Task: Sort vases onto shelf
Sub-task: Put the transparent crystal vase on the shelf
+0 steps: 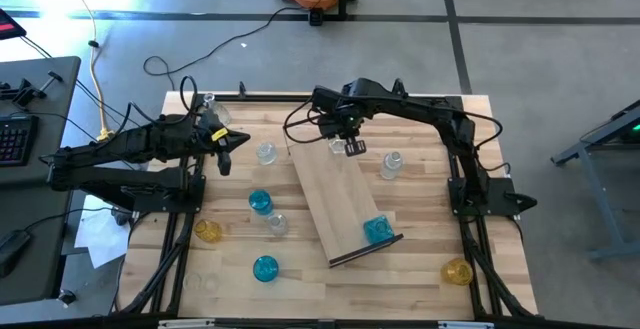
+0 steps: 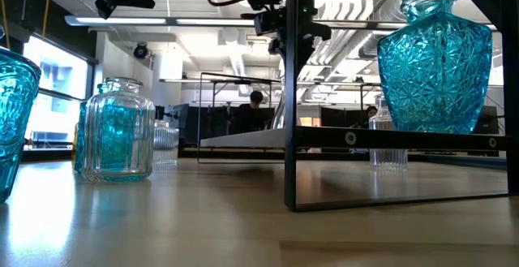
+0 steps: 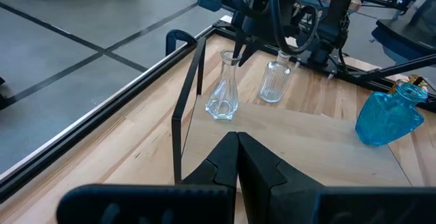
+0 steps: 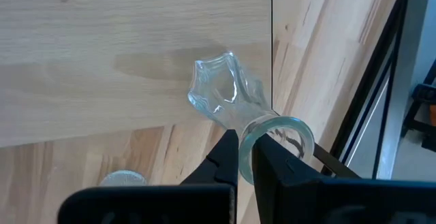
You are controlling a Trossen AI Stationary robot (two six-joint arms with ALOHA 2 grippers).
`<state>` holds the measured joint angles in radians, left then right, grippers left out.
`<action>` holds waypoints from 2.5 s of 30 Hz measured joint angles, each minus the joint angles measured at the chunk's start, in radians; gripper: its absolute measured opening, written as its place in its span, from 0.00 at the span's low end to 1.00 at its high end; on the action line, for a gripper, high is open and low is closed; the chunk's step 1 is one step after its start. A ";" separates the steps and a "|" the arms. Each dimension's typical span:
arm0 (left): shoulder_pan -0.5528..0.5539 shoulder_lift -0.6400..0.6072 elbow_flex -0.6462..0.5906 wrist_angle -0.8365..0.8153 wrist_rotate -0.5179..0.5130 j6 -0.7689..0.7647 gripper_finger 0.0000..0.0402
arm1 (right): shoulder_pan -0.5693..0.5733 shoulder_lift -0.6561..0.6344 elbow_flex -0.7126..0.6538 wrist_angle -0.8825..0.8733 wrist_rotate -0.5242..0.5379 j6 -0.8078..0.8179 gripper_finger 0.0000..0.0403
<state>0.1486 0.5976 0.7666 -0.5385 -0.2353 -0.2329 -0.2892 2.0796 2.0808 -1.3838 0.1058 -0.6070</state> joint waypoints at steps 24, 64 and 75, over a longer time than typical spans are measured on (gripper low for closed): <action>0.000 0.000 0.000 0.000 0.000 -0.002 0.01 | 0.003 0.004 -0.003 -0.009 0.046 0.000 0.26; 0.000 0.000 0.000 -0.001 0.001 -0.010 0.01 | 0.074 -0.043 0.241 -0.119 0.140 0.087 0.25; 0.000 0.030 0.000 -0.025 0.001 -0.001 0.01 | 0.113 -0.063 0.227 -0.135 -0.001 0.275 0.02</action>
<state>0.1486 0.6274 0.7666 -0.5636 -0.2348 -0.2337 -0.1759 2.0170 2.3081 -1.5183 0.1043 -0.3319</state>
